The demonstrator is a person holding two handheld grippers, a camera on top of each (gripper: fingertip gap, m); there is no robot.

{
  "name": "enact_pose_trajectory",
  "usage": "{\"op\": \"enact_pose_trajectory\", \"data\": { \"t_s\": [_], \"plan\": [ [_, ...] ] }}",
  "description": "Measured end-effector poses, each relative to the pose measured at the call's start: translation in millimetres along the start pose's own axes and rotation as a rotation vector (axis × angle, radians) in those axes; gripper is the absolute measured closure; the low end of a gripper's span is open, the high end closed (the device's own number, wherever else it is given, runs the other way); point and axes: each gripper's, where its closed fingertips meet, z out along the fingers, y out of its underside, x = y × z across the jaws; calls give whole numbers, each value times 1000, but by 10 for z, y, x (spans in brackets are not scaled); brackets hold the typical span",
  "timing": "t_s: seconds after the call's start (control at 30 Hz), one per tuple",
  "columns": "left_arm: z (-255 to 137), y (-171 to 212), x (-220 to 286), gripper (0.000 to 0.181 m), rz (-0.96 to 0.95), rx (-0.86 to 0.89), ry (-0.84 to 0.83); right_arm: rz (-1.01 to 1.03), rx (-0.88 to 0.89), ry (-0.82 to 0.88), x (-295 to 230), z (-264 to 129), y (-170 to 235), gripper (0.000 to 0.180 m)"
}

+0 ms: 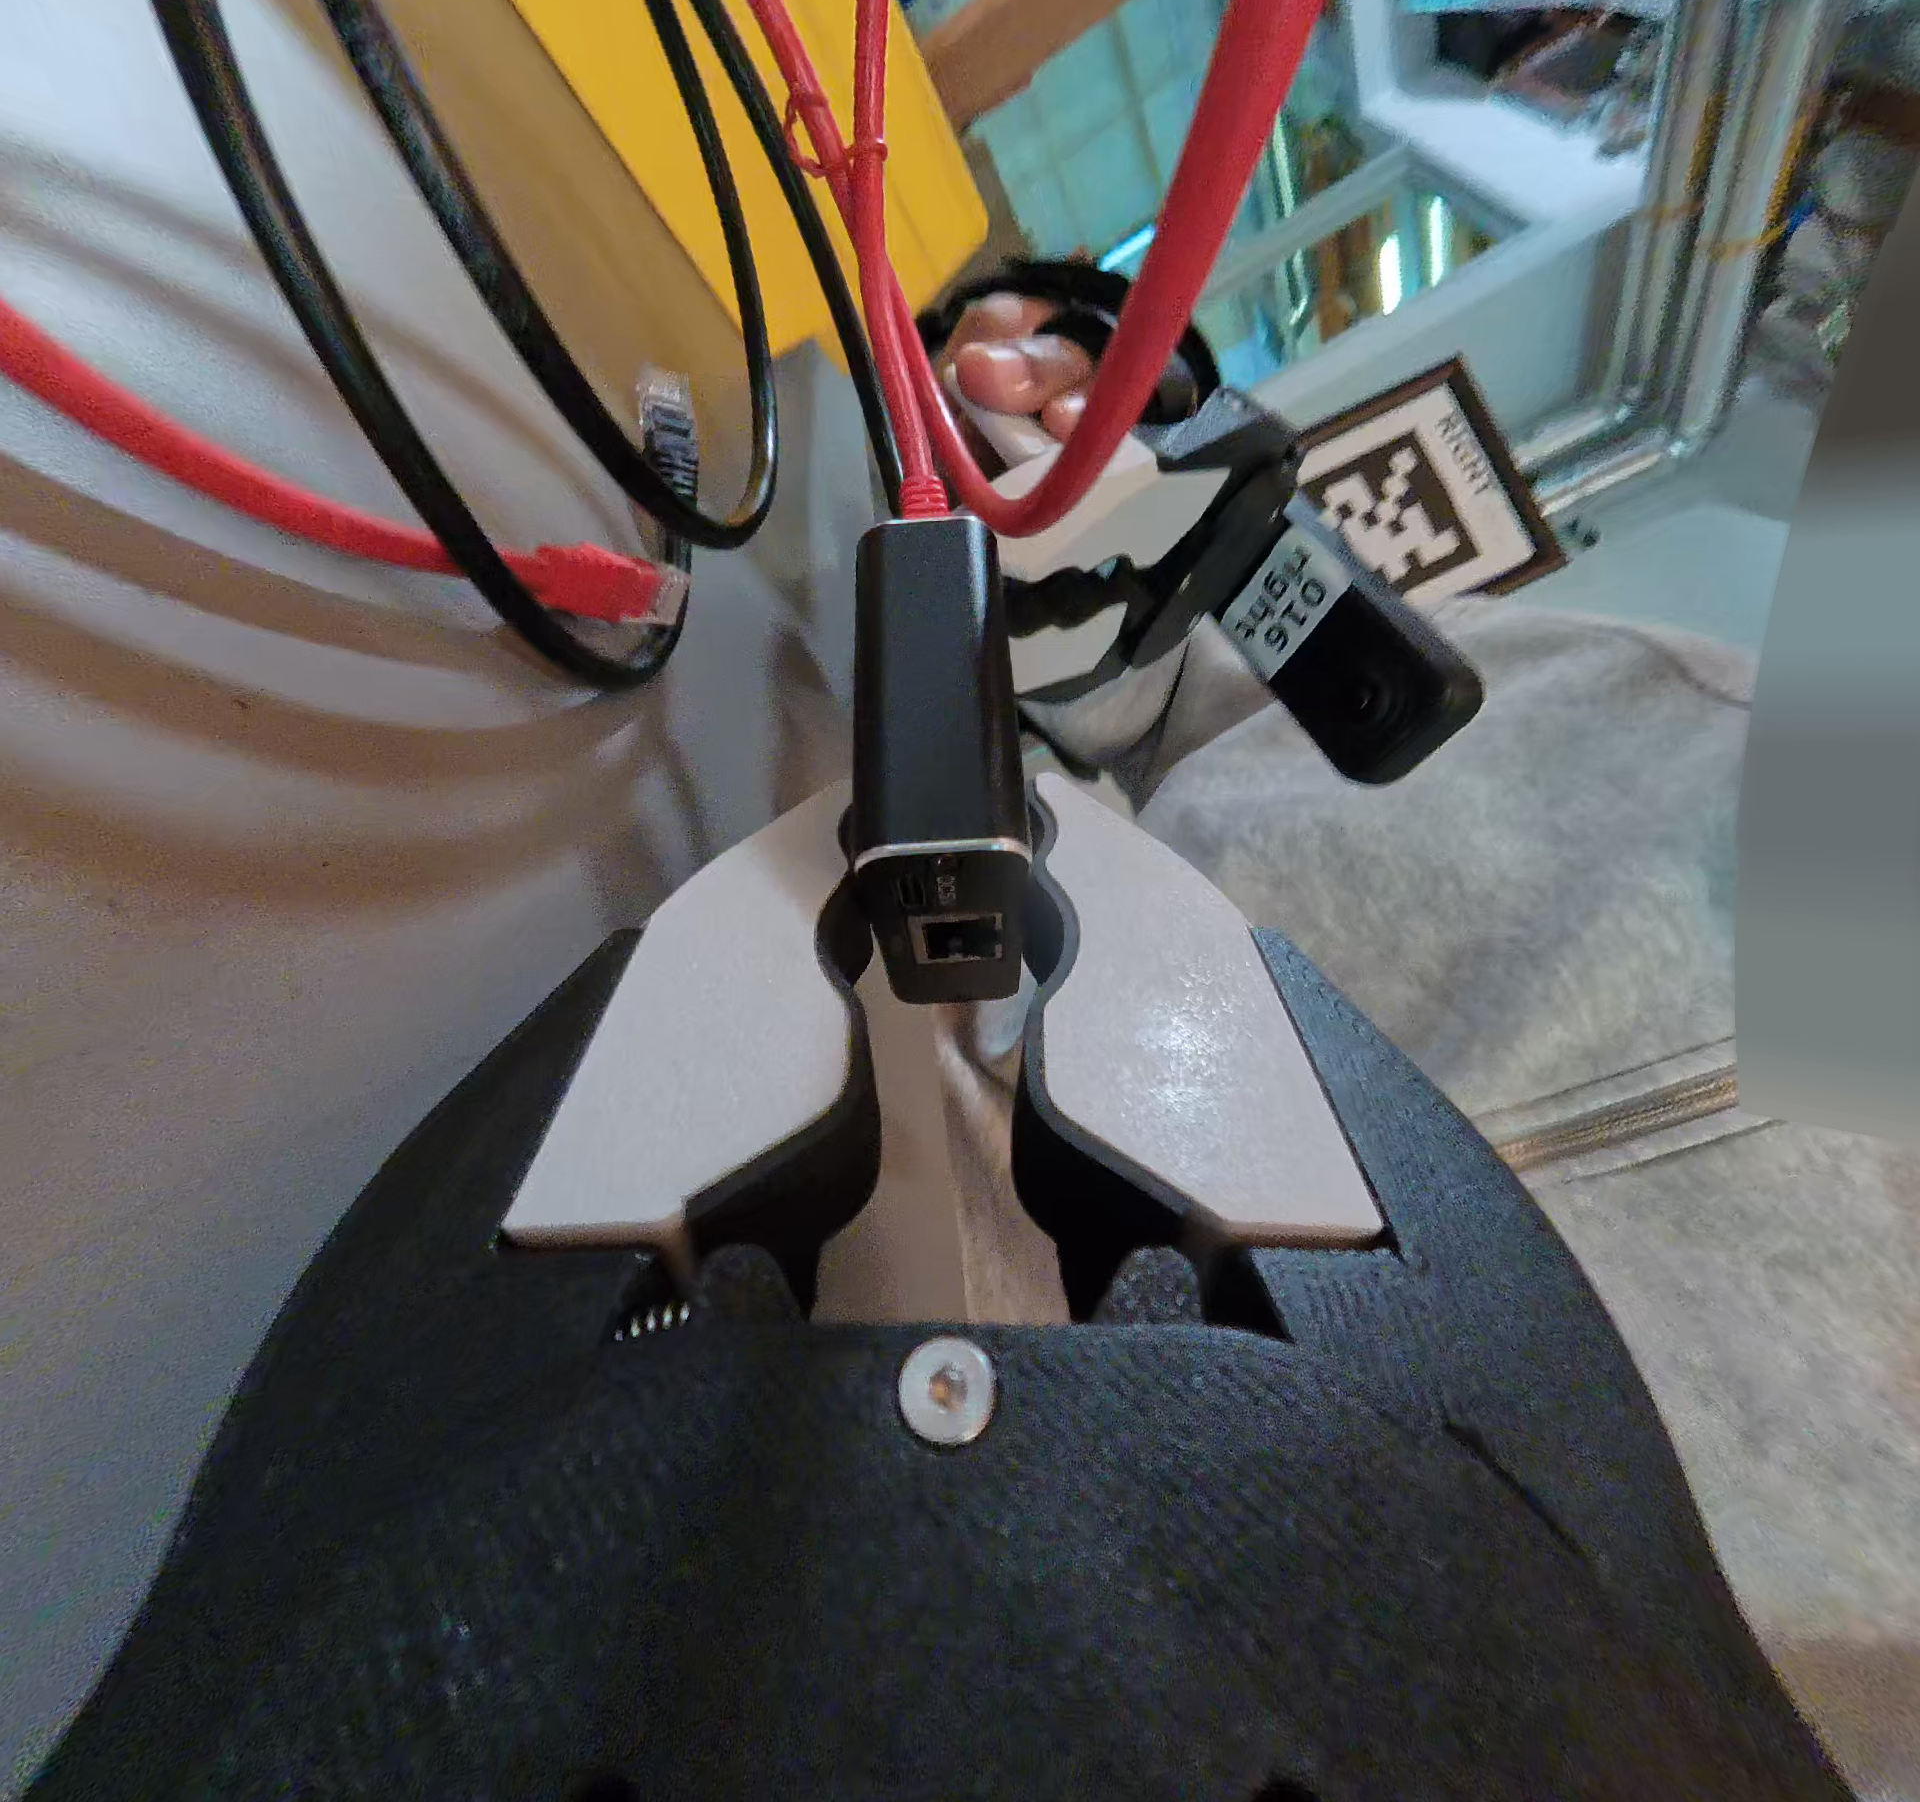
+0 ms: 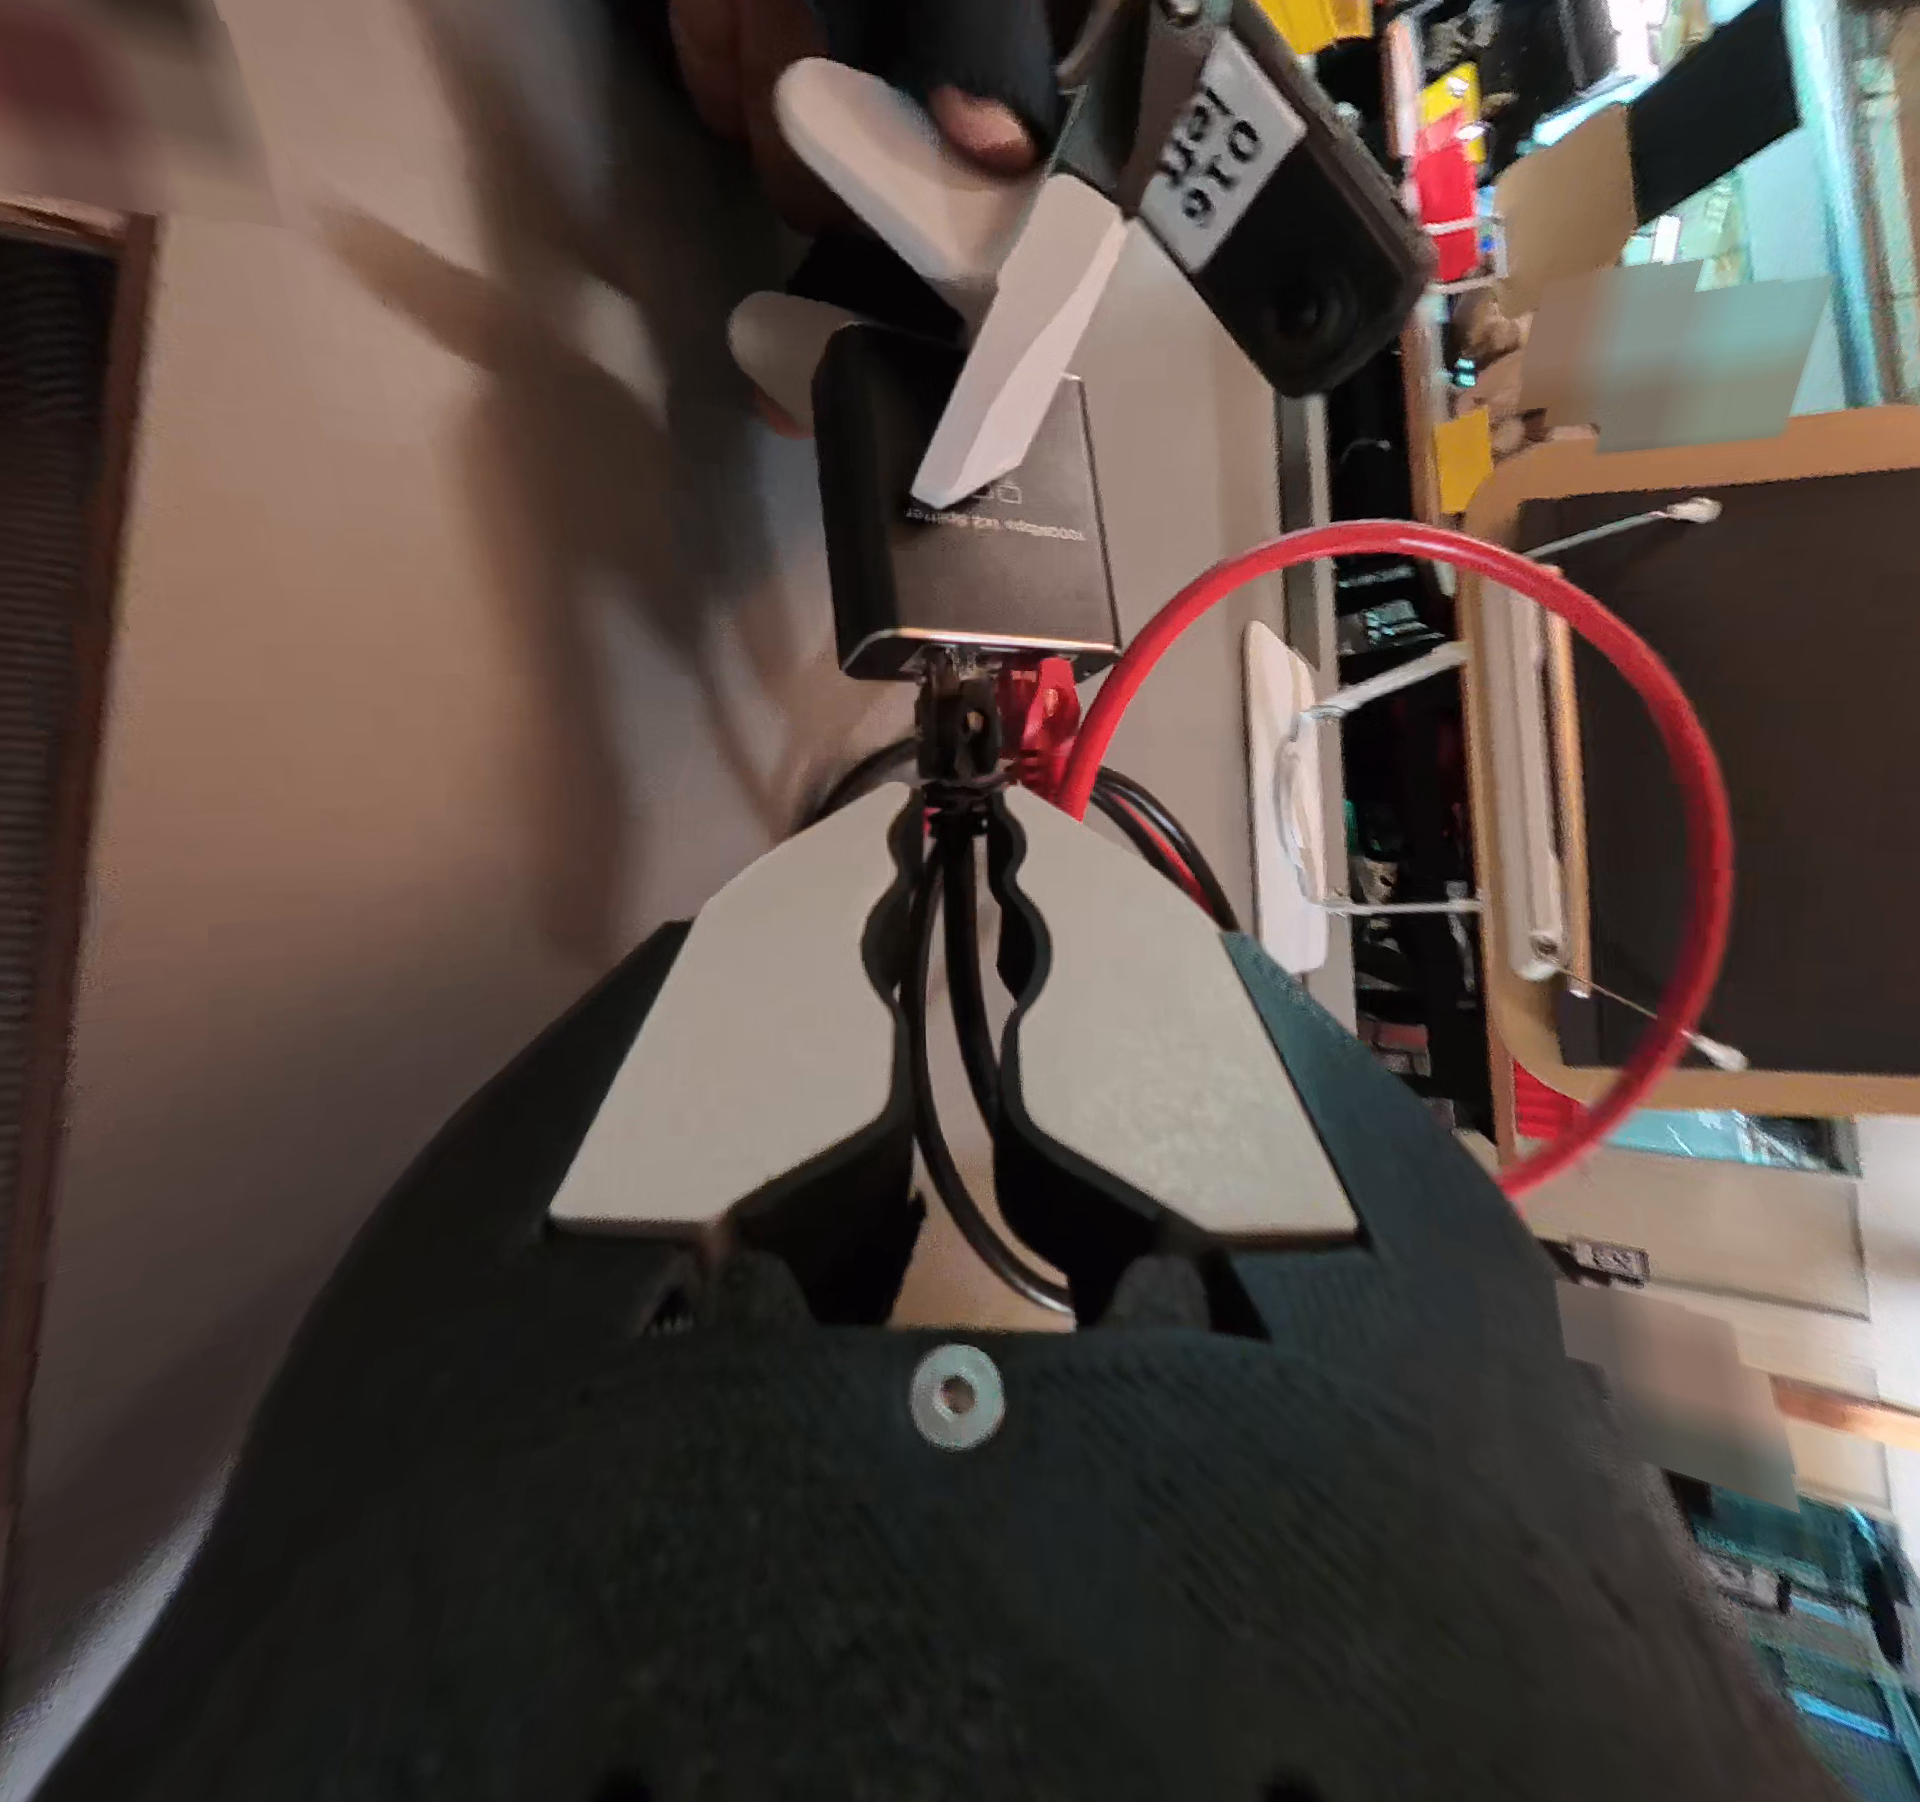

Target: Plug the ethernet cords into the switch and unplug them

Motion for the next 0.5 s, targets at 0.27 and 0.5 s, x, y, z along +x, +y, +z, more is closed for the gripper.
{"op": "enact_pose_trajectory", "data": {
  "t_s": [0.27,0.5],
  "plan": [
    [-167,-265,1,155,-39,192,37,250,73,177,416,-71,-30,161],
    [-239,-411,78,155,20,309,62,1275,381,-165,532,-36,-102,157]
  ]
}}
